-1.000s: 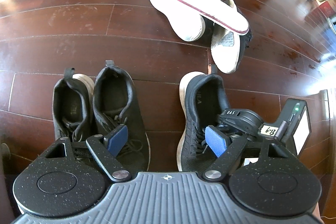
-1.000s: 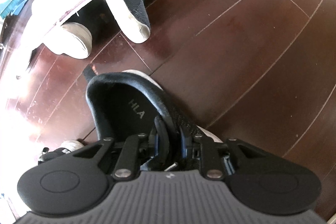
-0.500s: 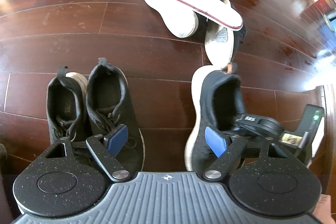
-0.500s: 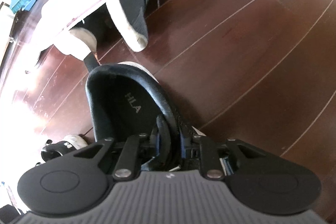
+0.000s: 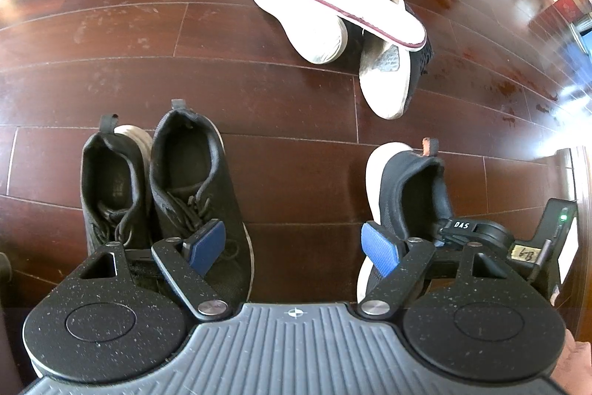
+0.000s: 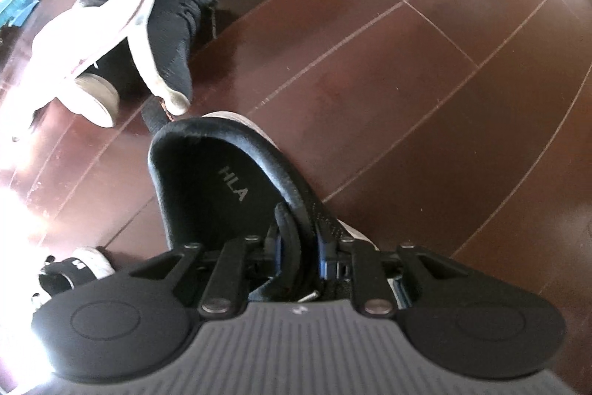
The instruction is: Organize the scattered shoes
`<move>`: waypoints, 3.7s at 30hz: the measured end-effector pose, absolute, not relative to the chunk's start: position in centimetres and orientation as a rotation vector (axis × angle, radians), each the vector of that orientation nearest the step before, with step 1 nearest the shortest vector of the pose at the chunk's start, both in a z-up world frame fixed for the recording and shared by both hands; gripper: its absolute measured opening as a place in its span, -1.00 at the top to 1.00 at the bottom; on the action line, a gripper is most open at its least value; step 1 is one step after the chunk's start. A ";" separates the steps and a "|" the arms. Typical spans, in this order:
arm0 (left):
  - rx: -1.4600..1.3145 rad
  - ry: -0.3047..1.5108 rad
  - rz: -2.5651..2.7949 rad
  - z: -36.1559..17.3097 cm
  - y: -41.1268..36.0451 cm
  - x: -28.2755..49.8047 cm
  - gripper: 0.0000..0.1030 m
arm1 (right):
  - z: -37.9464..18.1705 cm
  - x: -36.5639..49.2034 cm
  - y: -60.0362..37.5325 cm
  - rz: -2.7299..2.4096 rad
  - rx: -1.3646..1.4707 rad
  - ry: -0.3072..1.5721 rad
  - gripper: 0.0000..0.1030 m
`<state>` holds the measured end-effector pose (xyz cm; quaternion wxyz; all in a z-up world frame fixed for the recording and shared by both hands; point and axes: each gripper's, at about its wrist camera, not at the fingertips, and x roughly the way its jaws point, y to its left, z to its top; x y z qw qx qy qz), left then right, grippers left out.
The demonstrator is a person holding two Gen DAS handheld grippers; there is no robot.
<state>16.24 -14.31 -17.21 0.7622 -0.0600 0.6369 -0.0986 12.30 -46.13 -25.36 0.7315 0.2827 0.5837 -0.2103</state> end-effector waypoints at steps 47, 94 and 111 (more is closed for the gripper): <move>-0.560 1.086 -0.024 -22.4 -12.0 35.3 -0.67 | -20.7 13.5 -48.2 -0.126 0.760 0.942 0.06; -1.011 1.059 -0.319 -23.3 -8.7 39.0 0.51 | -20.1 15.1 -46.0 -0.049 0.749 0.997 0.03; -0.720 1.334 -0.733 -19.6 -24.9 19.2 0.51 | -6.4 -2.3 -52.5 -0.192 0.823 0.739 0.03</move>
